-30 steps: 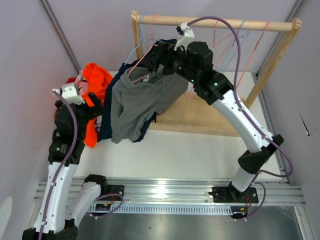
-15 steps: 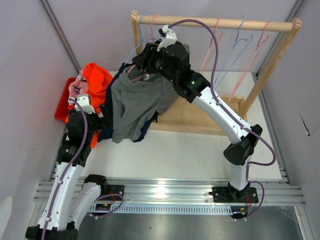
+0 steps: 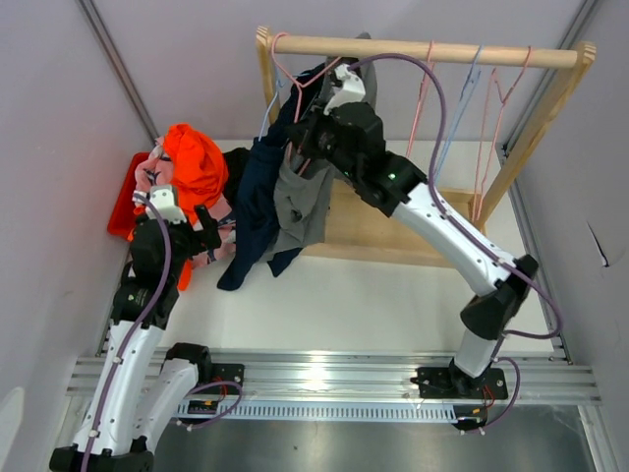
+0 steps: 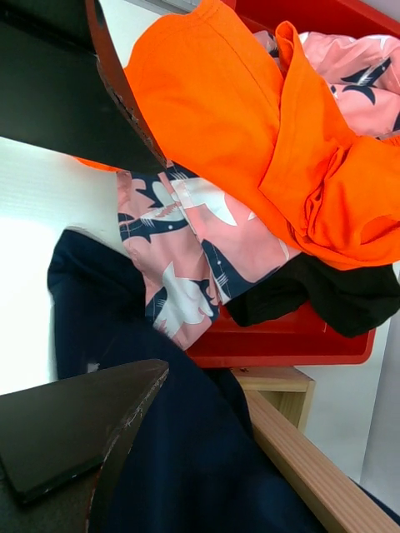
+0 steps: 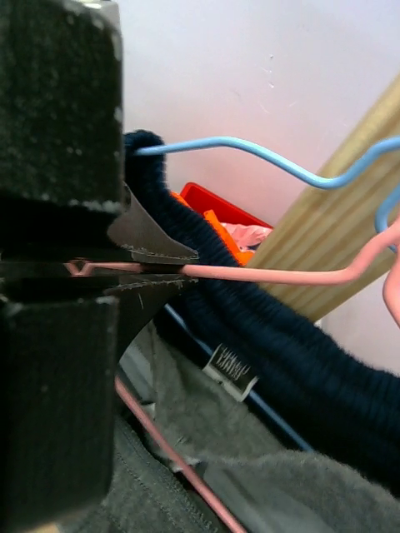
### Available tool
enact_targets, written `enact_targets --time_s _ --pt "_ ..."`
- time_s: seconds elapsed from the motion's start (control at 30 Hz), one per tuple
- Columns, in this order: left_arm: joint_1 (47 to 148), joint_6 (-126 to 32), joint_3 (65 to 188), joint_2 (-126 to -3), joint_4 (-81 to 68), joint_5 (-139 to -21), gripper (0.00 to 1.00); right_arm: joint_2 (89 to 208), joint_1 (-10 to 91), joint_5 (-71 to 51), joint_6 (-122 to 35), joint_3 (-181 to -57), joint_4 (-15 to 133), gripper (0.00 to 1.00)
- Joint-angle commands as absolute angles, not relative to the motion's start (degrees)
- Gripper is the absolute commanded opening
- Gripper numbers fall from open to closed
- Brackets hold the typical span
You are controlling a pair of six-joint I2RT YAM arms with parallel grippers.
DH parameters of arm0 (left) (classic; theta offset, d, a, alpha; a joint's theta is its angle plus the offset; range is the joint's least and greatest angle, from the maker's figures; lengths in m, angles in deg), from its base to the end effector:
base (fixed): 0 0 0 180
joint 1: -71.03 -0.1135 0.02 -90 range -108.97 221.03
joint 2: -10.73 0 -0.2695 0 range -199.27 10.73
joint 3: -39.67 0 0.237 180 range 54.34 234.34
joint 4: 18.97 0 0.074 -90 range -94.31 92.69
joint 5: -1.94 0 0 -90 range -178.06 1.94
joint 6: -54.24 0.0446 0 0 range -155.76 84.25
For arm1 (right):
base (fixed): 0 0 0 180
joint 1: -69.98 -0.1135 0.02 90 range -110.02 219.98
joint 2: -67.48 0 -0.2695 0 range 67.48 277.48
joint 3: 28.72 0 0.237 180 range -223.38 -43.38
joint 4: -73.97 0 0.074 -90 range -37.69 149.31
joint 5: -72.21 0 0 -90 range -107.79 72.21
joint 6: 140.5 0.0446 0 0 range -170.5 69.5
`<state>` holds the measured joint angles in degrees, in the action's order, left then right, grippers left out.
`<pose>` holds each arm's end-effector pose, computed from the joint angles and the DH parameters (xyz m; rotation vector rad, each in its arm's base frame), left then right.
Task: Remove the shorts from the hanger
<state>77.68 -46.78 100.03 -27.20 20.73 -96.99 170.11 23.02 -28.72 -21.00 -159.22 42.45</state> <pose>0.1391 -0.0092 0.3345 -0.1783 1.8605 -0.0670 0.2833 0.2910 0.4798 -0.1071 1.7017 0.8584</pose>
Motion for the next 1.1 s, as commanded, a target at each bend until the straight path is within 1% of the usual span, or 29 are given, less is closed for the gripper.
enact_targets --time_s 0.0,0.13,0.17,0.27,0.33,0.37,0.43,0.5,0.53,0.6,0.63,0.7,0.73,0.8,0.9,1.07 --pt "78.58 -46.3 104.68 -26.97 20.82 -99.31 0.99 159.96 22.25 -32.81 -25.18 -154.93 45.25 0.0" --pt "79.72 -46.21 110.49 -28.9 23.46 -99.84 0.99 154.94 22.25 -33.87 -26.33 -153.34 42.88 0.0" --pt "79.9 -46.39 114.07 -29.34 23.81 -99.23 0.99 153.37 22.25 -33.96 -26.59 -153.16 42.53 0.0" --pt "81.31 -46.83 119.35 -30.93 26.45 -97.91 0.99 149.94 22.17 -34.48 -26.59 -151.76 41.91 0.0" --pt "83.23 -47.01 123.41 -32.15 28.21 -94.32 0.99 148.26 22.25 -34.75 -26.33 -150.27 41.82 0.0" --pt "84.11 -47.18 127.07 -32.59 28.56 -90.47 0.99 146.78 22.25 -34.66 -25.8 -149.82 41.82 0.0" --pt "87.44 -47.53 129.56 -33.73 28.3 -84.58 0.99 145.45 22.25 -34.75 -24.93 -149.03 41.47 0.0" --pt "90.52 -48.93 130.18 -34.09 25.25 -77.04 0.99 143.78 22.25 -35.8 -22.91 -148.68 40.77 0.0" --pt "94.28 -49.46 129.66 -34.44 23.66 -75.16 0.99 143.25 22.25 -36.5 -21.86 -148.5 39.63 0.0" --pt "98.78 -50.78 128.7 -34.62 18.84 -73.57 0.99 141.93 22.25 -38.08 -18.35 -148.41 38.4 0.0" --pt "103.67 -51.05 126.26 -34.71 17.07 -73.21 0.99 141.67 22.17 -38.52 -17.46 -148.41 36.74 0.0" --pt "109.14 -50.96 124.14 -35.58 12.77 -74.52 0.99 141.14 22.17 -40.1 -15.09 -148.76 34.62 0.0" --pt "114.65 -50.7 122.64 -36.02 11.27 -77.31 0.99 140.79 21.91 -40.28 -14.64 -148.68 34.26 0.0" --pt "121.7 -49.47 120.87 -38.3 7.31 -79.7 0.99 140.7 21.9 -40.99 -13.85 -149.2 32.69 0.0" --pt "126.64 -49.38 119.38 -42.52 2.57 -81.21 0.99 140.61 21.9 -41.34 -13.32 -149.73 31.63 0.0" --pt "129.56 -49.03 118.85 -47.71 -2.72 -84.62 0.99 139.47 21.82 -41.25 -12.62 -150.26 30.04 0.0"
